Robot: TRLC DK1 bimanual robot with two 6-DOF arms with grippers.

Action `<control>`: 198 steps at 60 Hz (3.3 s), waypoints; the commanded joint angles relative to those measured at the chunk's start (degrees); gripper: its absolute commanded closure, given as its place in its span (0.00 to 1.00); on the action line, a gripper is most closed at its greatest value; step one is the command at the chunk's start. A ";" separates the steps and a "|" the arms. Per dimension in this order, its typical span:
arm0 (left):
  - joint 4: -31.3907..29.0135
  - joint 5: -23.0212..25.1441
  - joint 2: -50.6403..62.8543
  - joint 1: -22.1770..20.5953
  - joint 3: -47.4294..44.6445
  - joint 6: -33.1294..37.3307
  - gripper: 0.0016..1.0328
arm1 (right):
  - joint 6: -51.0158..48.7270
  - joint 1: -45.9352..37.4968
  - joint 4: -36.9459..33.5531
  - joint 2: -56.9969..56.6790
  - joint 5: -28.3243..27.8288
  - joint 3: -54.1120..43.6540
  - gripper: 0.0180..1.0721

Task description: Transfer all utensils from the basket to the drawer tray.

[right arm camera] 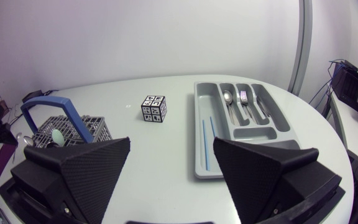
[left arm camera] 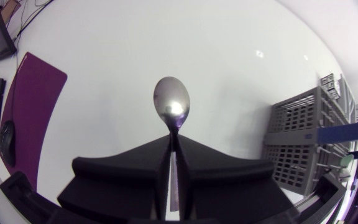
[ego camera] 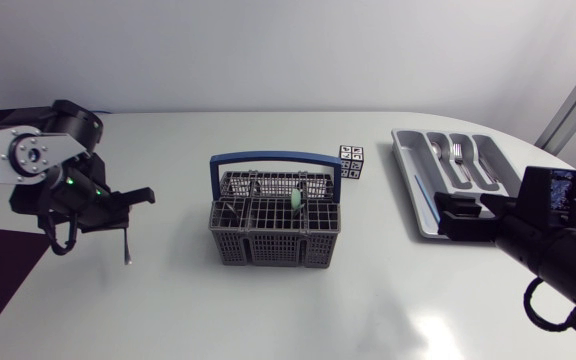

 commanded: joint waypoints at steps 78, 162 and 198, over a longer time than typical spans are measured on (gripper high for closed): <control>35.87 14.55 -20.85 -35.78 -5.90 -9.00 0.97 | -16.90 16.94 -28.80 24.69 -39.47 35.25 0.10; 50.02 14.55 -9.07 -39.29 -1.68 -13.04 0.87 | -15.93 15.53 -21.24 35.42 -39.91 36.21 0.95; 46.50 10.68 -14.70 -29.36 3.33 -12.16 0.38 | -21.38 10.96 -23.35 32.08 -40.88 29.36 0.94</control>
